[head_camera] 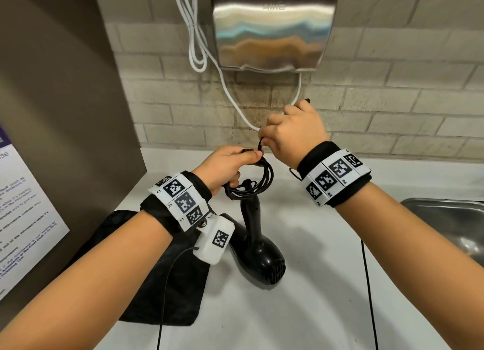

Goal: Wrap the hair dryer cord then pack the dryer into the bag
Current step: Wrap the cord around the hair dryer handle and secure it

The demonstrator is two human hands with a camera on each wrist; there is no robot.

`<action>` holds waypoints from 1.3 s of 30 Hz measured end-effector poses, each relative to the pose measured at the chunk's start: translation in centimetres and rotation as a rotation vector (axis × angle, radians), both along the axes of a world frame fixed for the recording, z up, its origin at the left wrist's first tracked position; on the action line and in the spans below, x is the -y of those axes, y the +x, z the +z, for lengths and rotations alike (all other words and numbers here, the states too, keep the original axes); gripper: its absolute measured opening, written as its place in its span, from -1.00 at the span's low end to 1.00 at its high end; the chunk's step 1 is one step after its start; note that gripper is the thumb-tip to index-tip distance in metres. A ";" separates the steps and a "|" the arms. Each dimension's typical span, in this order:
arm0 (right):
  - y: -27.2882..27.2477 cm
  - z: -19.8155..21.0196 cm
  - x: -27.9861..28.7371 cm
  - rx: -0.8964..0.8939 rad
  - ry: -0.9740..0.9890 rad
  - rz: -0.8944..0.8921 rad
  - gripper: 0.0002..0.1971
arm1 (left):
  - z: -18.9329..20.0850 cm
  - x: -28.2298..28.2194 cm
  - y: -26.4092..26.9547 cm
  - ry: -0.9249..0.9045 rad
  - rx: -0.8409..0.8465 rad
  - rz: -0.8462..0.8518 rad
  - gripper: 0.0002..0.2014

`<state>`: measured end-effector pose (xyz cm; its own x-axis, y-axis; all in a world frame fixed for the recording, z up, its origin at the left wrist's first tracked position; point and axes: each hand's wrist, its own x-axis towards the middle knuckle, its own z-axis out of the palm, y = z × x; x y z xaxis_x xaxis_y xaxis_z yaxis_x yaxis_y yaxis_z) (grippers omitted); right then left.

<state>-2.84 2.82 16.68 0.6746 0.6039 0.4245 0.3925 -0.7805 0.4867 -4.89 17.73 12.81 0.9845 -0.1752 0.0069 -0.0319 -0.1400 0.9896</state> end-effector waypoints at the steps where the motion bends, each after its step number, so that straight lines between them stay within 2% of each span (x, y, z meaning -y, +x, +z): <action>1: -0.1 0.0 0.0 -0.006 -0.004 0.001 -0.90 | 0.0 0.1 0.0 0.019 0.010 -0.004 -0.81; 4: -0.6 0.3 -0.3 -0.041 0.070 -0.066 -0.84 | -0.3 0.4 0.2 -0.013 0.049 0.058 -0.84; 7: -1.5 -0.2 -0.3 0.012 0.249 0.015 -0.78 | -0.7 0.7 0.3 -0.077 0.068 0.155 -0.87; 9: -1.8 -0.7 -0.1 -0.145 0.349 0.000 -0.71 | -0.8 0.7 0.6 -0.139 0.051 0.209 -0.91; 12: -2.1 -2.2 0.4 -0.268 0.516 -0.011 -0.69 | -0.9 0.7 1.0 -0.217 0.018 0.252 -0.91; 15: -2.5 -4.1 0.6 -0.375 0.725 0.081 -0.74 | -0.9 1.0 1.4 -0.250 0.015 0.282 -0.93; 20: -3.9 -7.8 -0.3 -0.452 0.983 0.213 -0.79 | -1.2 1.1 1.9 -0.368 -0.054 0.336 -0.86; 23: -3.9 -9.8 -1.1 -0.476 1.093 0.244 -0.72 | -1.5 1.0 1.9 -0.408 -0.096 0.320 -0.84; 28: -3.1 -11.2 -1.6 -0.493 1.221 0.301 -0.69 | -1.6 0.7 1.7 -0.388 -0.053 0.317 -0.84; 32: -3.0 -11.6 -1.7 -0.504 1.287 0.323 -0.68 | -1.5 0.9 1.4 -0.338 -0.002 0.285 -0.98; 35: -2.9 -12.2 -1.3 -0.474 1.295 0.323 -0.69 | -1.7 1.1 1.3 -0.329 0.025 0.298 -0.90; 39: -2.9 -12.5 -1.0 -0.438 1.308 0.356 -0.69 | -1.6 1.3 1.2 -0.309 0.050 0.273 -0.90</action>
